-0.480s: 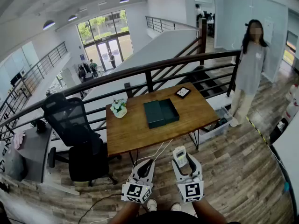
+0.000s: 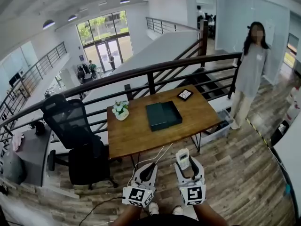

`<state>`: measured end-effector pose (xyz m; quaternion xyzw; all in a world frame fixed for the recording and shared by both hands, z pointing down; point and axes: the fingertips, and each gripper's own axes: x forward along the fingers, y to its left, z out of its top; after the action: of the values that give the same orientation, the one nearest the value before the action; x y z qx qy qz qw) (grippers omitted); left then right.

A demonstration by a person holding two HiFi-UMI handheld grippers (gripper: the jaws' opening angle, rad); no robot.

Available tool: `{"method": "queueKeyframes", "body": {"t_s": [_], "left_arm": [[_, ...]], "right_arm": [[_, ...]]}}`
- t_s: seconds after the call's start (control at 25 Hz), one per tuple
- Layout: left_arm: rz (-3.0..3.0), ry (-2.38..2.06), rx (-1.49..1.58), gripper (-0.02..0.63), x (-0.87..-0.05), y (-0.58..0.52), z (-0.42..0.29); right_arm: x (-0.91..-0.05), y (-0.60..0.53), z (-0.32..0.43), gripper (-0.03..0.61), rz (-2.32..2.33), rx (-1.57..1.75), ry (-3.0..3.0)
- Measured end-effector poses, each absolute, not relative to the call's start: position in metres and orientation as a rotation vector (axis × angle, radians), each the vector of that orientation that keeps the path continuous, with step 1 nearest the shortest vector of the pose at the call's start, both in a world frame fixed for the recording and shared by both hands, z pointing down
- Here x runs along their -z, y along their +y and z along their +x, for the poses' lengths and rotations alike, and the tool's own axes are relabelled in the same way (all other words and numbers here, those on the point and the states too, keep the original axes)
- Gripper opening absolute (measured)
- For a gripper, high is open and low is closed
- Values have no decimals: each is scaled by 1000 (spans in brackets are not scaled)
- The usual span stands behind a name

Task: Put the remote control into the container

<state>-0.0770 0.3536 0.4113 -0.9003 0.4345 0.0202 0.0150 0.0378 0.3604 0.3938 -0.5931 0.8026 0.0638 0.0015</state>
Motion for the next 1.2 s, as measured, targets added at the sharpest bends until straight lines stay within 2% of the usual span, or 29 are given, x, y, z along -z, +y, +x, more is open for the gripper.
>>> {"method": "queueKeyframes", "body": {"t_s": [1.2], "left_arm": [[-2859,1256,-124,25,-416,274,-184]], "right_arm": [[-386,297,-57,245,-1930,-204,2435]]}}
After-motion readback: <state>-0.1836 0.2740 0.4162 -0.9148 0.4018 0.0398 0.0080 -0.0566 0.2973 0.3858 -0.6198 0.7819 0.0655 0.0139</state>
